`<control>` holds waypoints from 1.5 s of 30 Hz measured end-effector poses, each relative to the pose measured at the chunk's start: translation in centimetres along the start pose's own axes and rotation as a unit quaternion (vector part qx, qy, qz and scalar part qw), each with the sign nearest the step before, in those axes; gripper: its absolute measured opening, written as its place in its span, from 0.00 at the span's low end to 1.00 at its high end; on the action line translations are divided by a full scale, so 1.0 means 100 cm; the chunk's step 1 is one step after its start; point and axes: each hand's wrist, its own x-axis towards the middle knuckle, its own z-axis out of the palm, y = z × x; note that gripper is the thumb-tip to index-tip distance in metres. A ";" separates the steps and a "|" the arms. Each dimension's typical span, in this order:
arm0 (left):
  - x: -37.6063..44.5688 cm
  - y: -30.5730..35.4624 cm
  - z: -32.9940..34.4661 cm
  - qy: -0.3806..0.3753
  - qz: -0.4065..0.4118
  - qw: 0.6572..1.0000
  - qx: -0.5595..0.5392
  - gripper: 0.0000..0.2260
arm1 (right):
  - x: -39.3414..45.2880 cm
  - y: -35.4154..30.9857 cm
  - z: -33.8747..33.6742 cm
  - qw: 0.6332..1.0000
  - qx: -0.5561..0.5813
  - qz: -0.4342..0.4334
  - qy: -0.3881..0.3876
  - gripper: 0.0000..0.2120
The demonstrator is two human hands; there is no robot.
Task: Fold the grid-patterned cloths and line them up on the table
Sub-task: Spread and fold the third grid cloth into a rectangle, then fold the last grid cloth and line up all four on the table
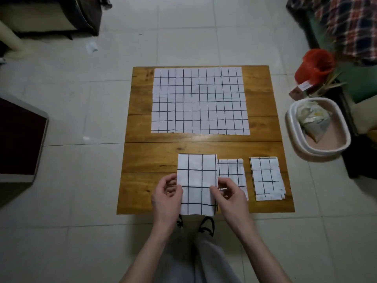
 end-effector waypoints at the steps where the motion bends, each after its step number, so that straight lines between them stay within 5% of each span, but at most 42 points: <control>1: 0.005 -0.010 0.002 0.002 -0.002 1.000 0.002 0.13 | 0.004 0.010 0.004 1.000 -0.006 0.003 -0.001 0.07; 19: 0.090 -0.123 0.051 0.030 -0.047 0.998 0.042 0.10 | 0.096 0.137 0.058 0.986 -0.143 0.012 0.088 0.09; 37: 0.103 -0.128 0.055 0.041 -0.041 0.978 0.200 0.13 | 0.107 0.134 0.059 0.923 -0.373 -0.053 0.082 0.04; 45: 0.087 -0.096 0.026 -0.017 0.068 0.958 0.277 0.15 | 0.085 0.099 0.041 0.916 -0.378 -0.105 0.081 0.11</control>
